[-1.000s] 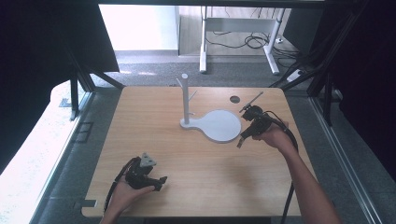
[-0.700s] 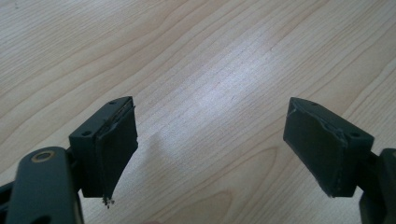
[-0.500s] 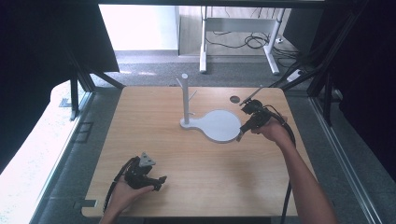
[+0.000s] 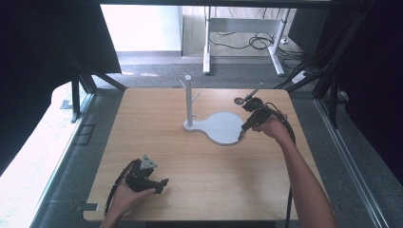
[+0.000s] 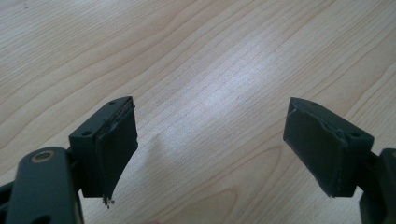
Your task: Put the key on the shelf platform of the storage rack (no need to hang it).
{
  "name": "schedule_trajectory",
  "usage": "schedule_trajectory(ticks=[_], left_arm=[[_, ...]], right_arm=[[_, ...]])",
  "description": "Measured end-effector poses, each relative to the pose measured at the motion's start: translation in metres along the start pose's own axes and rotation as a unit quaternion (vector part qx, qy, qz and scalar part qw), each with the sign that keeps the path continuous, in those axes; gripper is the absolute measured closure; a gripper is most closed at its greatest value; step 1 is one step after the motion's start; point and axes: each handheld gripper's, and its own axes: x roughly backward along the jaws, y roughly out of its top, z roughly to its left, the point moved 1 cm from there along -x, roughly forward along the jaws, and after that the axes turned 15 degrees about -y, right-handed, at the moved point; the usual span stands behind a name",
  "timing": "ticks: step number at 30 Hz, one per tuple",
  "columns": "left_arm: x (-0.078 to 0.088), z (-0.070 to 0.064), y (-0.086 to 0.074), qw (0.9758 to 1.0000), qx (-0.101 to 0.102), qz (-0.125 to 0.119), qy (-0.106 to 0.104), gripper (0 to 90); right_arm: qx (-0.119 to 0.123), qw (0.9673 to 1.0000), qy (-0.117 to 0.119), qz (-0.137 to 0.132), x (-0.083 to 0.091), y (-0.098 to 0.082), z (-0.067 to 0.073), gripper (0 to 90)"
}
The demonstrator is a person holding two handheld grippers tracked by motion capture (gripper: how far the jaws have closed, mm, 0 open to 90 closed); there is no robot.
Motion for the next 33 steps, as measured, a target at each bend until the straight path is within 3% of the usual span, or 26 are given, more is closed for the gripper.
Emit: schedule_trajectory(ticks=[20,33], left_arm=[[0.002,0.002,-0.001,1.0,0.001,-0.001,0.0,17.9],[0.003,0.002,-0.001,1.0,0.007,-0.005,0.001,17.9]], right_arm=[[0.001,1.0,0.006,0.0,-0.011,0.025,0.003,90.0],[-0.014,0.9999,0.009,-0.004,-0.023,0.052,-0.002,90.0]])
